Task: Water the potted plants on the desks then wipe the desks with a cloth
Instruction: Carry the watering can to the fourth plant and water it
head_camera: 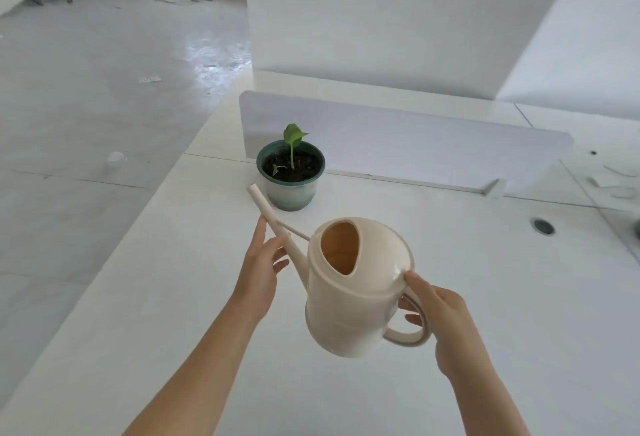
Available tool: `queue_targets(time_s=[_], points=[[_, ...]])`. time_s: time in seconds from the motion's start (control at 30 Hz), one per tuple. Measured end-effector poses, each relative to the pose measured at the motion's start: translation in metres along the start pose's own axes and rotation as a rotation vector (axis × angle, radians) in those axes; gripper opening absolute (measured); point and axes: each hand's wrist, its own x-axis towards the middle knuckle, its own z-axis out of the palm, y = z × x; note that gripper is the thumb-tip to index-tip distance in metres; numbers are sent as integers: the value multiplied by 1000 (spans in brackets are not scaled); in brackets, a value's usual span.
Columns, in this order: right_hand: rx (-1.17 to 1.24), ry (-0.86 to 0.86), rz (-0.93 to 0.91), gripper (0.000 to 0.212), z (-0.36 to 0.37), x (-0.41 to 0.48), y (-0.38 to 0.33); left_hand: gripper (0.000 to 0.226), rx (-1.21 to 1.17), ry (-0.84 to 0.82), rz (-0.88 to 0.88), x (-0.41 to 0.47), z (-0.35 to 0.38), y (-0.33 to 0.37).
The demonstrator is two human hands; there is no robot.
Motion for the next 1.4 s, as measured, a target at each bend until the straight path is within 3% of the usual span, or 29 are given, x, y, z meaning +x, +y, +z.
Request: queue_targets(time_s=[0.2, 0.37, 0.63, 0.93, 1.4], points=[[-44, 25, -49, 17, 15, 3, -12, 62, 101, -52, -100, 42, 0, 1], [-120, 42, -53, 22, 31, 17, -18, 63, 106, -87, -139, 75, -2, 4], [-167, 57, -55, 17, 49, 38, -32, 41, 94, -147, -214, 116, 0, 3], [-185, 195, -29, 17, 47, 47, -51, 53, 91, -209, -296, 136, 22, -10], [-179, 241, -76, 22, 53, 42, -61, 24, 43, -248, -322, 142, 45, 5]])
